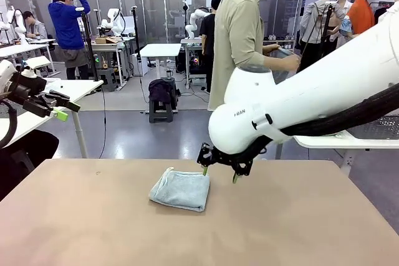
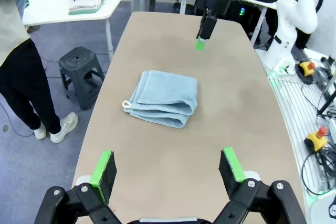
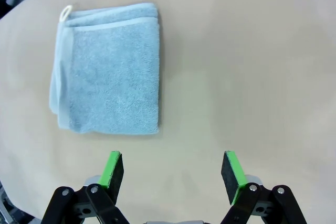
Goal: Fold the towels and place them in the basket.
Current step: Place the folded Towel with hook on the right side of the table.
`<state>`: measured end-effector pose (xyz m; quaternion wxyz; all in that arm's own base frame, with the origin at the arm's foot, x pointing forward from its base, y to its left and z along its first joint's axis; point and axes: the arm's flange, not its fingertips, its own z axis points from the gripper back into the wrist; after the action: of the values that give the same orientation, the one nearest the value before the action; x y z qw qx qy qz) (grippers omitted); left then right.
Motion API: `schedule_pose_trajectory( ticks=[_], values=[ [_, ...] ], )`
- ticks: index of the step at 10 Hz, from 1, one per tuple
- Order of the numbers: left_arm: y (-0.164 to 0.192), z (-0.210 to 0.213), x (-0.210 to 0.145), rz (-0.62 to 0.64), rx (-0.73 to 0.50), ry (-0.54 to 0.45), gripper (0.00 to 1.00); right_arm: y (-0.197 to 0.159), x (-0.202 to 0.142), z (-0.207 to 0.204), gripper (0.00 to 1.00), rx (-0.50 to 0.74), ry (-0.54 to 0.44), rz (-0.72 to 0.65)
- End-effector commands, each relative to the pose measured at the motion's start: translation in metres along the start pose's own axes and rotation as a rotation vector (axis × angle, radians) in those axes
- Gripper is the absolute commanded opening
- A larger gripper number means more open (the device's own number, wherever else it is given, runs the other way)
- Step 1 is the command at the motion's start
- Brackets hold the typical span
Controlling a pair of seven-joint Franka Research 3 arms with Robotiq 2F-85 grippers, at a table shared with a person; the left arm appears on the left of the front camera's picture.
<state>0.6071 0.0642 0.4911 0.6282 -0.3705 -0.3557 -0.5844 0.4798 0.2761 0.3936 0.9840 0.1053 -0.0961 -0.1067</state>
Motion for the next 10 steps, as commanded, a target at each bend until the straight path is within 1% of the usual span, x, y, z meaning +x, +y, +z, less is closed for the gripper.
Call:
schedule_pose_trajectory(
  ticks=[1, 4, 6, 7, 10],
  values=[
    [-0.001, 0.000, 0.000, -0.003, -0.007, 0.010, 1.00, -0.005, 0.002, -0.024, 0.95, 0.071, 0.008, -0.055],
    [-0.001, 0.000, 0.000, -0.003, -0.007, 0.010, 1.00, -0.002, 0.014, -0.057, 0.95, 0.106, 0.055, -0.090],
    [-0.001, 0.000, 0.000, -0.003, -0.007, 0.010, 1.00, 0.004, 0.020, -0.072, 0.95, 0.106, 0.068, -0.115],
    [-0.001, 0.000, 0.000, -0.003, -0.007, 0.010, 1.00, 0.008, 0.020, -0.076, 0.95, 0.112, 0.070, -0.106],
    [-0.001, 0.000, 0.000, -0.003, -0.007, 0.010, 1.00, 0.017, 0.026, -0.092, 0.95, 0.113, 0.028, -0.075]
  ],
)
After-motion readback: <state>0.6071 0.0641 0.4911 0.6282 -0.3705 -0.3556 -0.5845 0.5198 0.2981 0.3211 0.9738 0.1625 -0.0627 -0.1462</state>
